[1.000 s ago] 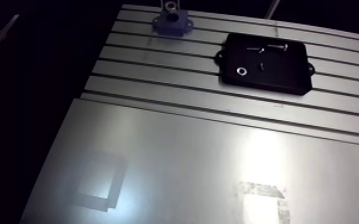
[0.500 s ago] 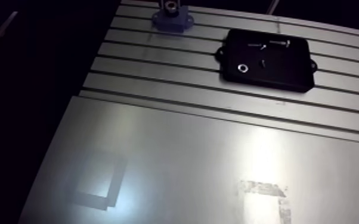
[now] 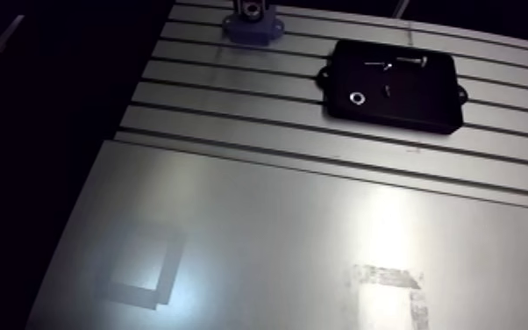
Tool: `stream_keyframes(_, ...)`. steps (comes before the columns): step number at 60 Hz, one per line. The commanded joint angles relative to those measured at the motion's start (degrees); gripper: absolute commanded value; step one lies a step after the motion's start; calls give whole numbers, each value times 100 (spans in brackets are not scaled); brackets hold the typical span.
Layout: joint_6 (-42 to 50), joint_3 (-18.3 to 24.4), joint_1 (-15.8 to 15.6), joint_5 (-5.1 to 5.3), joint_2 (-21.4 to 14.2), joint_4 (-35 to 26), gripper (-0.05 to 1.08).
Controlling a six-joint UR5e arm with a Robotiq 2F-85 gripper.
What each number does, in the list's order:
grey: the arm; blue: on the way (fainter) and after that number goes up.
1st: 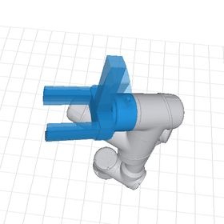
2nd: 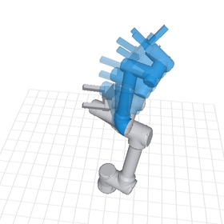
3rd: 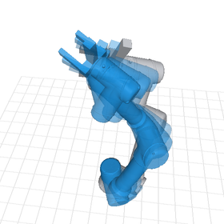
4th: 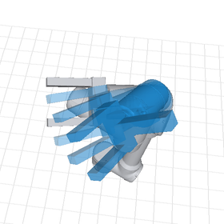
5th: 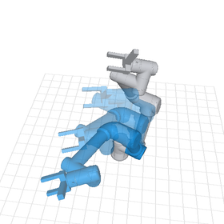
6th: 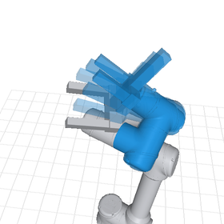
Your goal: Pick up the bearing and press it into the housing until flush.
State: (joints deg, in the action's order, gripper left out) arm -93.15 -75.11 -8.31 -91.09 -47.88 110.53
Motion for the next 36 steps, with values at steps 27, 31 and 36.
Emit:
stream_keyframes(27,-23,-34,-3,-1,30,0,66)
stream_keyframes(31,-23,-34,-5,-1,30,0,66)
stream_keyframes(36,-23,-34,-5,-1,30,0,66)
